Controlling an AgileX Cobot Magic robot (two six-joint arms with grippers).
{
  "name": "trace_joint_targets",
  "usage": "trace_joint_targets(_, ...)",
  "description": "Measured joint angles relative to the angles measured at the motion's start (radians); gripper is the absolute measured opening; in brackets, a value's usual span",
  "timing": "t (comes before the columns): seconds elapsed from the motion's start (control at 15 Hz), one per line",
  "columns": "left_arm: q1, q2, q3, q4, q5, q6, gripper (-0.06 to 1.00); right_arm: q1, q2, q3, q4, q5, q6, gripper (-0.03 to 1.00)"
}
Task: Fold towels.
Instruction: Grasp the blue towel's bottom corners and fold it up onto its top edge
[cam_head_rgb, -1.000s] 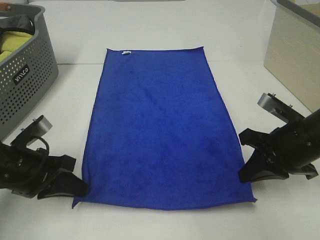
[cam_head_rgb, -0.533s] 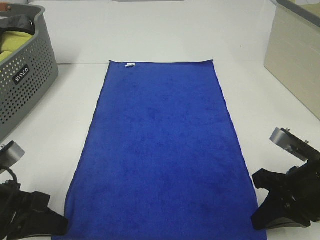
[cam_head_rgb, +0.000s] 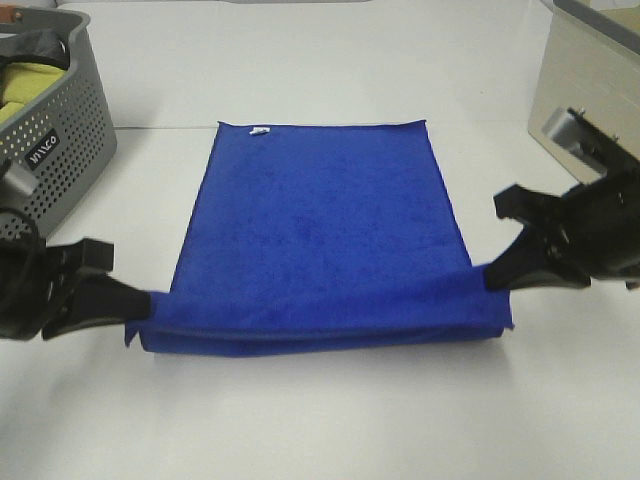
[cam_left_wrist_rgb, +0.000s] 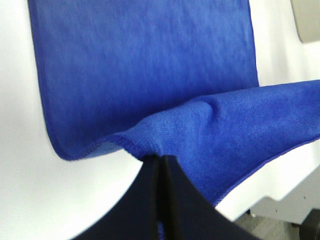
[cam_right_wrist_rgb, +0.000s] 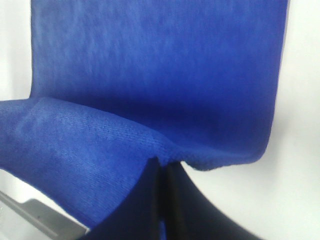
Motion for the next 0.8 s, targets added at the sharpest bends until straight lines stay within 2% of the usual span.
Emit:
trace_joint_targets(0.33,0.0,0.056,-0.268,0.036,-0.113,-0.048,0.0,0.0,0.199,-0.365,-0.074,0.051,0.087,0.0)
trace_joint_targets(0.8,0.0,0.404,-0.736,0.11,-0.181,-0.051,0.0,0.0,0.594,-0.952,-0.165,0.131,0.195,0.0)
